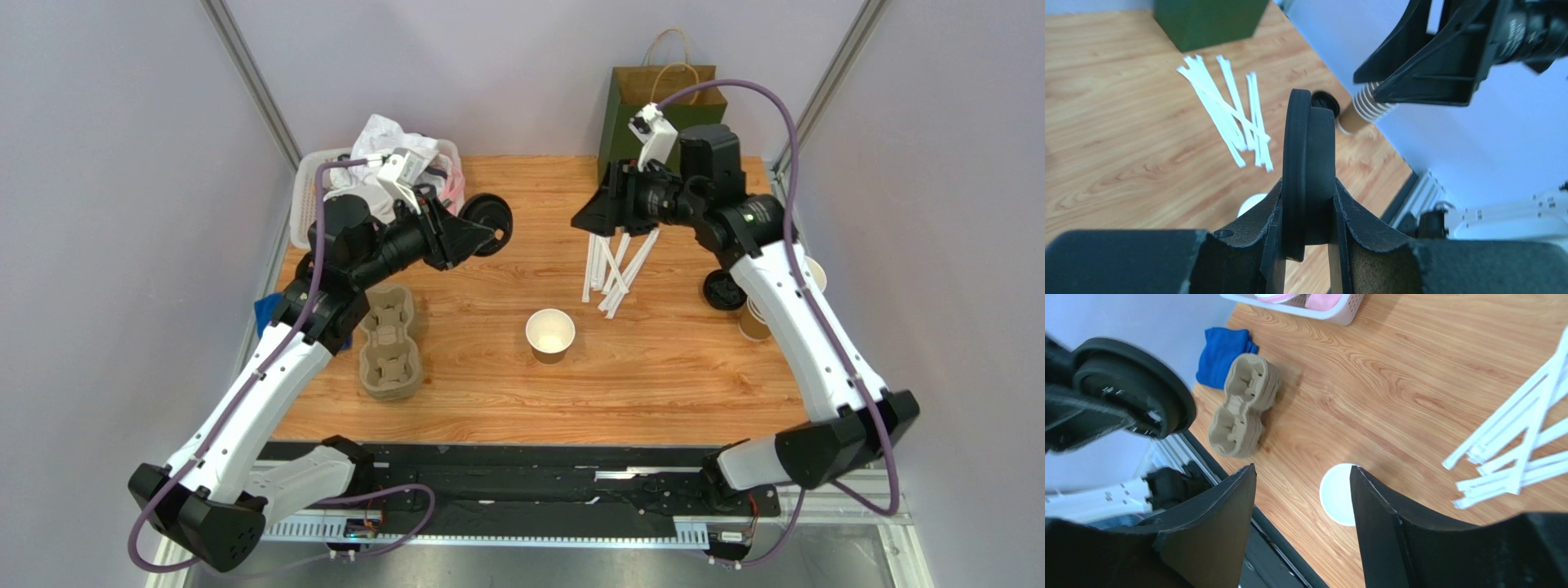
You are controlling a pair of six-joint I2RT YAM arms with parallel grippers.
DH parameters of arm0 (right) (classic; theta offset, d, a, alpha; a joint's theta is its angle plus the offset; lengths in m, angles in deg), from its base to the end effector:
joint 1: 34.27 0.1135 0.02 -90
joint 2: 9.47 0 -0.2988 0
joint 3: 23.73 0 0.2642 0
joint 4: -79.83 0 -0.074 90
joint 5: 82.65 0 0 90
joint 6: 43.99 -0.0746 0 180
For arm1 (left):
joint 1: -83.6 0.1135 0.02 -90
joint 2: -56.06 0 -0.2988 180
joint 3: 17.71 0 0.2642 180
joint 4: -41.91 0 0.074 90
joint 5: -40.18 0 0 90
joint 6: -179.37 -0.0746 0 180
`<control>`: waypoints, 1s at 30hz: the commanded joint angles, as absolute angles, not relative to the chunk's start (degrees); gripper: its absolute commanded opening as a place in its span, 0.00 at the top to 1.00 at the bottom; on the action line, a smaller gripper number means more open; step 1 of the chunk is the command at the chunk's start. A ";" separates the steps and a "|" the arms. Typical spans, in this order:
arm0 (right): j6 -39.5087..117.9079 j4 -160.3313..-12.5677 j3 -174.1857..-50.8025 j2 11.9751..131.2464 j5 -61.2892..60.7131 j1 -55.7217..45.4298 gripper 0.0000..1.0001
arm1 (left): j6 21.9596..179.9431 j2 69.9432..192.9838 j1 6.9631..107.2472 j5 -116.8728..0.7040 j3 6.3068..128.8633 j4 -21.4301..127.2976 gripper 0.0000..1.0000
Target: Pack the takeout coffee
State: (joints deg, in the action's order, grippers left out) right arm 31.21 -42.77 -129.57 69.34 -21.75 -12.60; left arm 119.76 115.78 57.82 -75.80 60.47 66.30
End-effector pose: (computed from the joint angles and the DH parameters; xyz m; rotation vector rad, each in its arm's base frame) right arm 0.2816 0.1509 0.4563 -0.4450 2.1127 0.9094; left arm 0.2201 -0.1426 0.4406 0.2937 1.7658 -1.1005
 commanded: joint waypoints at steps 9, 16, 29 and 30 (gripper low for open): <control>10.16 -59.70 -134.16 76.75 -19.28 -7.29 0.52 | 124.70 118.63 58.12 -61.78 64.76 62.07 1.00; 6.82 -60.85 -134.50 78.07 -18.75 -4.48 0.60 | 124.88 119.25 58.12 -60.72 64.85 60.84 1.00; 6.64 -60.50 -139.51 82.73 -17.70 0.97 0.65 | 125.41 119.87 58.12 -61.42 64.67 59.78 1.00; 6.64 -60.50 -139.86 82.99 -17.61 1.15 0.66 | 125.75 119.87 58.12 -61.51 64.59 59.78 1.00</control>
